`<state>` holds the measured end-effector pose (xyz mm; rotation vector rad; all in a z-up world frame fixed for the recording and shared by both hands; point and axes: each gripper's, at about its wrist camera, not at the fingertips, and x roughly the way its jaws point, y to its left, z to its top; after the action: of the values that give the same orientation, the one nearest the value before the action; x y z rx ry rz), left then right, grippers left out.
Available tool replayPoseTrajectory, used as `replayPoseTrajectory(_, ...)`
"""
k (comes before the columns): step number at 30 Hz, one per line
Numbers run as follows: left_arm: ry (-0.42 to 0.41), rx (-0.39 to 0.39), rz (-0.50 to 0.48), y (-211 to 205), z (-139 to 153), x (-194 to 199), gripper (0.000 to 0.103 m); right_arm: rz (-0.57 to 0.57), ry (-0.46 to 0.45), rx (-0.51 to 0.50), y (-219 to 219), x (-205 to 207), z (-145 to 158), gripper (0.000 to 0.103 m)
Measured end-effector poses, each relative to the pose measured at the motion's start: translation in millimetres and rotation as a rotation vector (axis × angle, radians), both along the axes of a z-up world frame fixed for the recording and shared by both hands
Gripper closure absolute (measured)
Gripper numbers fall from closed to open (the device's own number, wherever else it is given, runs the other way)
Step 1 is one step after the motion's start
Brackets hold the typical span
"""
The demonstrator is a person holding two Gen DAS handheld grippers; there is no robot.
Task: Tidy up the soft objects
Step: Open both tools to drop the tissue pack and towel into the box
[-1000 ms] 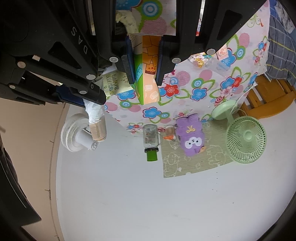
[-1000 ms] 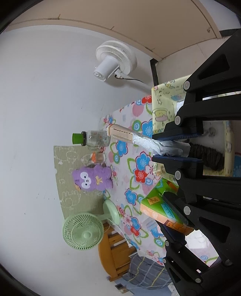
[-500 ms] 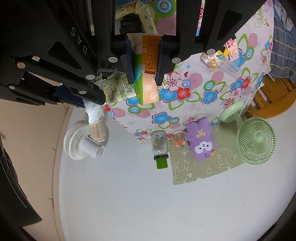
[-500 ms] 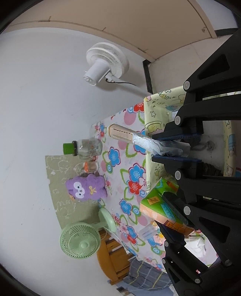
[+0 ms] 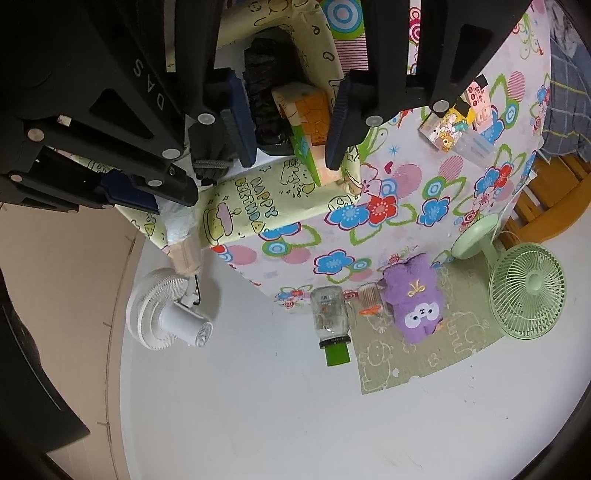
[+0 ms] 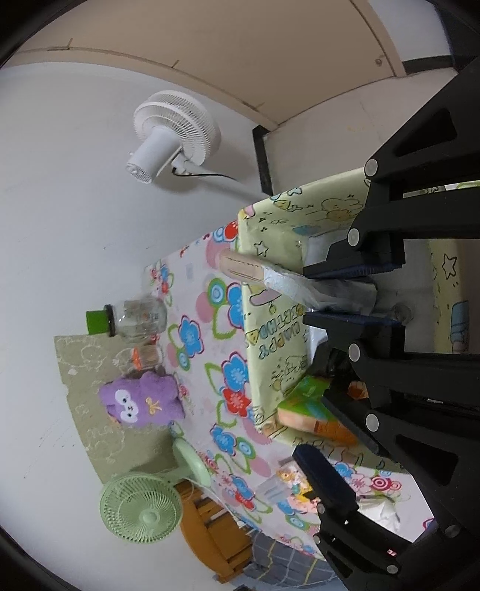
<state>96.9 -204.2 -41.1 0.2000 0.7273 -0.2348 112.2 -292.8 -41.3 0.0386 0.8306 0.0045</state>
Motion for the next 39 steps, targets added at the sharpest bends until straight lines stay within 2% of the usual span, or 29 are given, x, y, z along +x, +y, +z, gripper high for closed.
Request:
replayPoseTrajectory(4, -0.001, 0.023, 0.022, 1, -1, 1, 0.045, -0.049, 0.012, -0.025, -7, 1, -3, 0.063)
replayPoseTrajectory(6, -0.001, 0.013, 0.032, 6, 0, 2, 0.038, -0.082, 0.010, -0.017, -13, 1, -4, 0.047)
replayPoseTrajectory(9, -0.001, -0.008, 0.038, 11, 1, 3, 0.028, -0.115, 0.002, -0.001, -21, -1, -4, 0.037)
replayPoseTrajectory(24, -0.027, -0.033, 0.023, 29, 8, -7, 0.009, -0.153, -0.027, -0.026, -13, -13, 4, 0.026)
replayPoseTrajectory(29, -0.031, -0.030, 0.026, 41, 10, -12, 0.006, -0.144, -0.046, -0.019, 0, -18, 9, 0.020)
replayPoseTrajectory(39, -0.030, -0.055, 0.048, 74, 15, -21, 0.003, -0.124, -0.077, -0.038, 29, -28, 20, 0.019)
